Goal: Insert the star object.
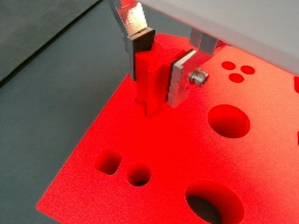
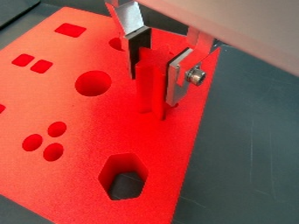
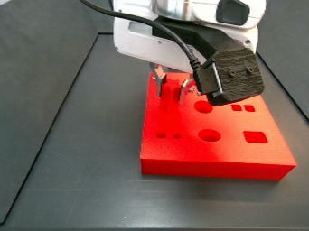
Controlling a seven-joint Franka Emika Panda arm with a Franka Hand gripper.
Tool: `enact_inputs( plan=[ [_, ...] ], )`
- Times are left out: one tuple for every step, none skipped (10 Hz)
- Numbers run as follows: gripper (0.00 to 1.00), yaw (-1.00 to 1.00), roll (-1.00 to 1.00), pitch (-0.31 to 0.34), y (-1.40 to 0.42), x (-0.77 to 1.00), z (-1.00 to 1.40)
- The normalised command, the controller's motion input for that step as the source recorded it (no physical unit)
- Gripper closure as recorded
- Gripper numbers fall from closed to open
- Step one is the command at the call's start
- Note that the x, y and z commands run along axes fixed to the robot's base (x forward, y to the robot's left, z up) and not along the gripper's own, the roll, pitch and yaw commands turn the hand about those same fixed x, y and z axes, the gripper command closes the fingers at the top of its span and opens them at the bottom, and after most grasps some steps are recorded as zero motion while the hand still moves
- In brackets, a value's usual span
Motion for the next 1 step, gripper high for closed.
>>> enact_inputs(
  plan=[
    [1.0,0.0,0.0,0.0,0.0,0.0,0.0]
  ],
)
